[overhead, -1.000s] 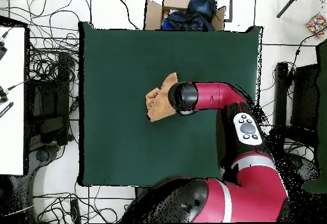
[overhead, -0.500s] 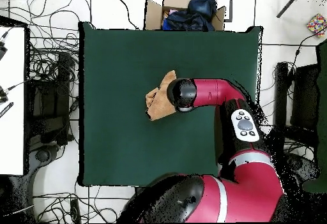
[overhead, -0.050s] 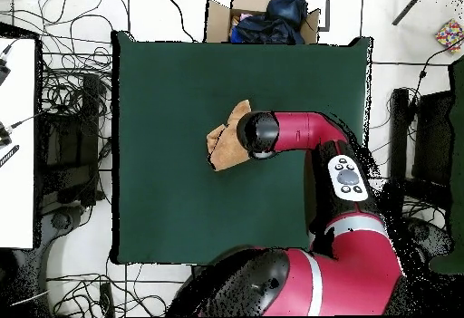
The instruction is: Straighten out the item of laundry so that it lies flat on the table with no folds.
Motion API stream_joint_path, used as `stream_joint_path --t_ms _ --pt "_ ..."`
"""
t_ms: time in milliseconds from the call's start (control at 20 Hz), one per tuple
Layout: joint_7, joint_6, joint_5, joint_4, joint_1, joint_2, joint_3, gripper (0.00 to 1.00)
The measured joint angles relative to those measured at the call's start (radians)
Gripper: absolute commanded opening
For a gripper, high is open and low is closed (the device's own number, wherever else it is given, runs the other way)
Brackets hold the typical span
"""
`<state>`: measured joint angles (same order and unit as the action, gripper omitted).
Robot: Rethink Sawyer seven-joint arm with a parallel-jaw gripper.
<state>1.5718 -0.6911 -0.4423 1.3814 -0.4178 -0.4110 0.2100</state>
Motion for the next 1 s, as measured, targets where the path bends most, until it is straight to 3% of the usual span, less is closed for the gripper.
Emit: stream_joint_path --t_ms 1000 --pt "0.0 0.0 0.0 0.0 -0.017 0.006 0.002 0.0"
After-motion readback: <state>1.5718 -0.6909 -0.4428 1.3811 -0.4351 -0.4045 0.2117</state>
